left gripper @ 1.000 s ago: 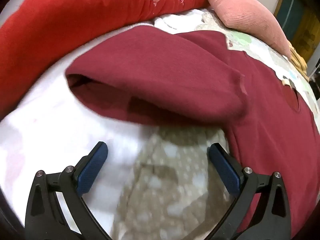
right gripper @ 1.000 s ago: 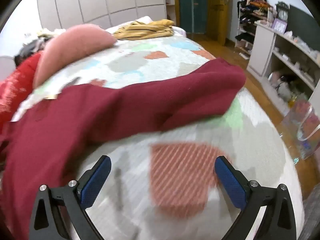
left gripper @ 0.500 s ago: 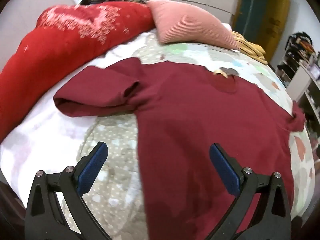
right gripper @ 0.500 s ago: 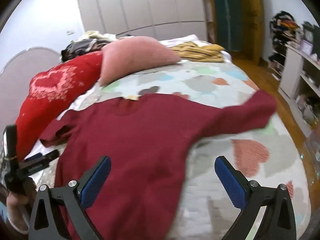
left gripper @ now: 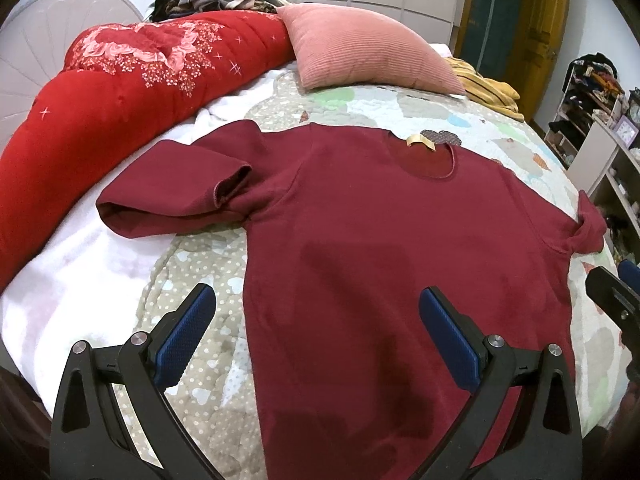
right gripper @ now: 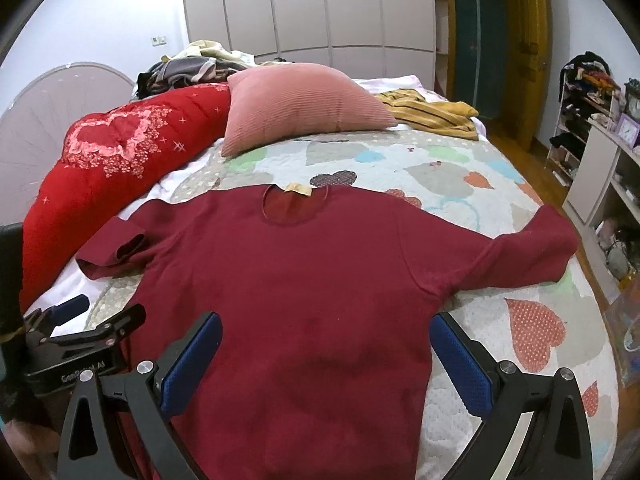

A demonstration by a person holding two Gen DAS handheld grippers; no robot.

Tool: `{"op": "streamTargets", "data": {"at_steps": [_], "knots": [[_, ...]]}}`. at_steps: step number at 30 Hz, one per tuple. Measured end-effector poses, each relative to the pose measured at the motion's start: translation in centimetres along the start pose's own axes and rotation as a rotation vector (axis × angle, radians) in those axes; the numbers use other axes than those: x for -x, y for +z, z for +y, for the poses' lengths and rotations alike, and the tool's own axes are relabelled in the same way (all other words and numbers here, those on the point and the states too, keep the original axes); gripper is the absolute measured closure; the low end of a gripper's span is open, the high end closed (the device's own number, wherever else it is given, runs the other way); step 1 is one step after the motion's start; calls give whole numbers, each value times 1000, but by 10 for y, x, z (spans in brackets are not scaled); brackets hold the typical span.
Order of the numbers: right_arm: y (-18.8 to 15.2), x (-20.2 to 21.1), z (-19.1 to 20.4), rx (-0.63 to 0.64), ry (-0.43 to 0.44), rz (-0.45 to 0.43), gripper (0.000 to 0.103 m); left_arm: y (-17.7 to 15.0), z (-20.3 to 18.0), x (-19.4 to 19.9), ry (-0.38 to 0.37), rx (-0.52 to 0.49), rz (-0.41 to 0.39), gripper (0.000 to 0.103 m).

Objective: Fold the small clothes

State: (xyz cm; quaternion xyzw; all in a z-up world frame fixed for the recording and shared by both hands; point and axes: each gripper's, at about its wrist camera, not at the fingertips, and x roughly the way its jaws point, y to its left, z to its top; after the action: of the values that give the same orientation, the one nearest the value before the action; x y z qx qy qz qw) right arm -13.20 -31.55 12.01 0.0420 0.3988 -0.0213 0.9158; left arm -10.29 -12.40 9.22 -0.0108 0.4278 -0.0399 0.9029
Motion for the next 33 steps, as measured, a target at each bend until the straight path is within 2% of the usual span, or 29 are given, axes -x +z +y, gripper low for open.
{"op": "streamTargets", "data": {"at_steps": [33], "knots": [[5,-61,24,41,-19,50,0,2,11,-41,23,4,29,1]]}}
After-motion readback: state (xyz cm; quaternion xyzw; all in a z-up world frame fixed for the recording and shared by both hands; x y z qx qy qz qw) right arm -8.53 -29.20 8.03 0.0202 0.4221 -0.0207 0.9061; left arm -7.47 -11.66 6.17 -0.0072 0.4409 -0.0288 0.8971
